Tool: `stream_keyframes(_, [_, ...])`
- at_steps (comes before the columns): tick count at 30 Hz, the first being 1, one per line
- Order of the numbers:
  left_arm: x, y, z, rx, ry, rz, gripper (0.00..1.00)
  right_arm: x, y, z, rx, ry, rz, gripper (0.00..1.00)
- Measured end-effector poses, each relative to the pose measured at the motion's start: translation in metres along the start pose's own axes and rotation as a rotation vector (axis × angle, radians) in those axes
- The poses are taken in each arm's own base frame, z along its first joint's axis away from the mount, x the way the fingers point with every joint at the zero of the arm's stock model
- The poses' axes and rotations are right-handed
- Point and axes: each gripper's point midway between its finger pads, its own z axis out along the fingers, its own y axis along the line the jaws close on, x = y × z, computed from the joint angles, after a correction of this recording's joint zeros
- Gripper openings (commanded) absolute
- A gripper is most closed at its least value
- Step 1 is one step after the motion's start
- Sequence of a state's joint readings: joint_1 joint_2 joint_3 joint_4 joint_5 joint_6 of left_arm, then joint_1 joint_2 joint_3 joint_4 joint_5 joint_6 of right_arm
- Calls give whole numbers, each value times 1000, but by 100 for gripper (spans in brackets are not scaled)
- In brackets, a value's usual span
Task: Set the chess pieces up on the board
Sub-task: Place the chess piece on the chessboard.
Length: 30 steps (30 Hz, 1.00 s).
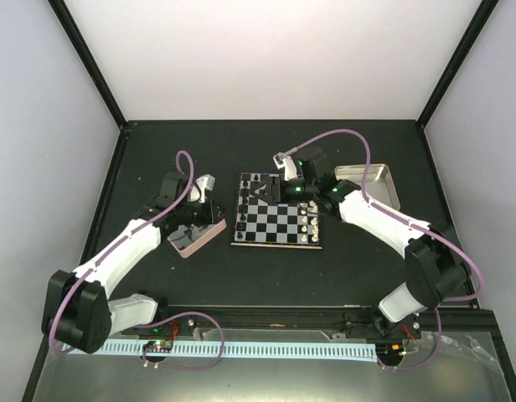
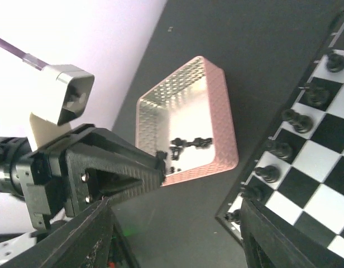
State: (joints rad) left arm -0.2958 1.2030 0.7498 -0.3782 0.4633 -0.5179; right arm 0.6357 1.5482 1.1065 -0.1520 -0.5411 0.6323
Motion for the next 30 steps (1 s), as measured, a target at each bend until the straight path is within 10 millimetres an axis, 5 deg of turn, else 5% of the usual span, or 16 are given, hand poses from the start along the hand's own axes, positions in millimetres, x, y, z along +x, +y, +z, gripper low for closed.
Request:
stream_keyframes(8, [10, -81, -18, 332, -27, 284, 16, 3, 34, -8, -206, 53, 3, 57])
stream_keyframes(15, [23, -119, -41, 494, -23, 422, 16, 9, 53, -15, -298, 109, -8, 43])
stream_keyframes(30, [31, -147, -69, 630, -32, 526, 16, 17, 94, -48, -445, 148, -88, 39])
